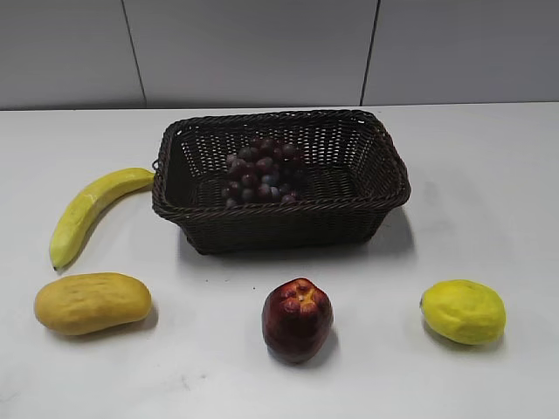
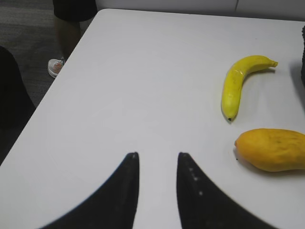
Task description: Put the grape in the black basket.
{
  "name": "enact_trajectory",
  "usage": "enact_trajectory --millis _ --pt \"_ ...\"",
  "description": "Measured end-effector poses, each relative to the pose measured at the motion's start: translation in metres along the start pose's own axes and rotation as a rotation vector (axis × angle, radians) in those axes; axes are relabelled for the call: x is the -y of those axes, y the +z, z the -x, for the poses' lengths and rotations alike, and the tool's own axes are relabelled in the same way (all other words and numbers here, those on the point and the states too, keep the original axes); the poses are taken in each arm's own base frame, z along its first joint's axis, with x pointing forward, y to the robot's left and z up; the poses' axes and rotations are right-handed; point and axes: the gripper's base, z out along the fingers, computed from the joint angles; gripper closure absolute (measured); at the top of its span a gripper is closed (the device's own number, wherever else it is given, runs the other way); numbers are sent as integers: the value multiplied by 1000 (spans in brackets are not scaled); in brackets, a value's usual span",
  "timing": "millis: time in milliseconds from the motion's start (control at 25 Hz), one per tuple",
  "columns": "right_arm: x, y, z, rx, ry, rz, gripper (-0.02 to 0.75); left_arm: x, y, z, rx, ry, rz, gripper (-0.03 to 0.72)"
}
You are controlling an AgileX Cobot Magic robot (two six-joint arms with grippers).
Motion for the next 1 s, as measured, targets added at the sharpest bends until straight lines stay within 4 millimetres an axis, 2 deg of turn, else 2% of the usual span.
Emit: enact_trajectory --millis 440,1000 --pt "-2 -36 -27 274 -2 7 237 0 0 0 0 0 0 473" --pt "-3 -56 -50 457 -7 7 241 0 0 0 0 0 0 473"
